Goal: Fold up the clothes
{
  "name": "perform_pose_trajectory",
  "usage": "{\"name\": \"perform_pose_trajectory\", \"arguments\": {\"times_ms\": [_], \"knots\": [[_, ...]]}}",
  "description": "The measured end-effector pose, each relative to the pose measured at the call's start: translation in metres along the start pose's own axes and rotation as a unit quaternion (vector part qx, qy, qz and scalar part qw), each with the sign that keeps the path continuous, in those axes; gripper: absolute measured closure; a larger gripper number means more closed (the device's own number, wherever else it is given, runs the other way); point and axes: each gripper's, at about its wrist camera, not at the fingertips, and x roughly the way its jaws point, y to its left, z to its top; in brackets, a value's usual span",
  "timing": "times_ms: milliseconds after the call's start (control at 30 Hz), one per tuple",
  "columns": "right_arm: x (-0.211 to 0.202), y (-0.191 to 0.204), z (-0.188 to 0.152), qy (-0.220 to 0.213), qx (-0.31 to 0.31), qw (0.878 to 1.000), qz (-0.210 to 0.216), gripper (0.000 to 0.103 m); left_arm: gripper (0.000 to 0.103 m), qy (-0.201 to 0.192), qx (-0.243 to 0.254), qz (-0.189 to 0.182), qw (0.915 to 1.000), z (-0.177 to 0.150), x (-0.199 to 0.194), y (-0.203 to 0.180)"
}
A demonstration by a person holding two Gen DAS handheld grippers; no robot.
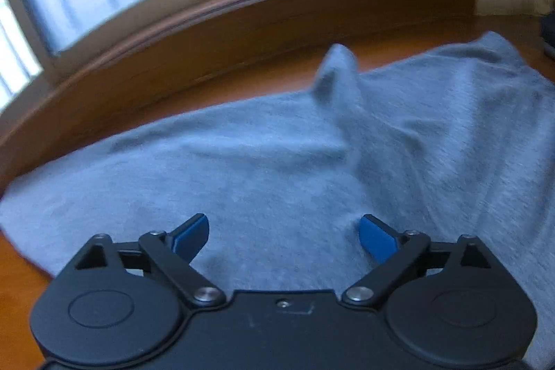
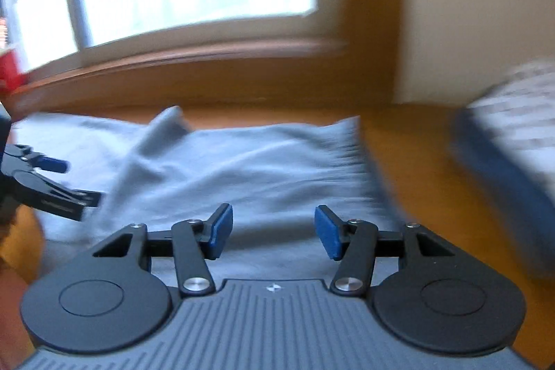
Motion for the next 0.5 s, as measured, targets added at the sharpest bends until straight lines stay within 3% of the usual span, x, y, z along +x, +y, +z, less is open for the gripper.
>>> {"name": "perform_pose_trajectory", "arguments": {"times_ms": [67, 167, 233, 367, 500], "knots": [[0.031, 0.003, 0.008, 0.012, -0.001, 1.000, 0.023, 0.047, 0.010, -0.022, -0.011, 0.038, 0.9990, 0.001, -0.003, 0.008], [0.069, 0.007, 0.013, 0.040, -0.036, 0.998, -0.030, 0.054, 0.011, 0.006, -0.036, 0.057, 0.9977, 0.008, 0.015, 0.030], [0.084, 0.007, 0.018, 0.051, -0.048, 0.995, -0.067, 0.044, 0.006, 0.033, -0.047, 0.060, 0.9965, 0.013, 0.032, 0.042], [0.103, -0.006, 0.029, 0.043, -0.022, 0.992, -0.115, 0.018, 0.001, 0.033, -0.050, 0.095, 0.9937, 0.028, 0.053, 0.047], [0.129, -0.018, 0.041, 0.016, -0.024, 0.982, -0.186, 0.018, 0.000, 0.020, -0.045, 0.134, 0.9897, 0.051, 0.081, 0.047]]}}
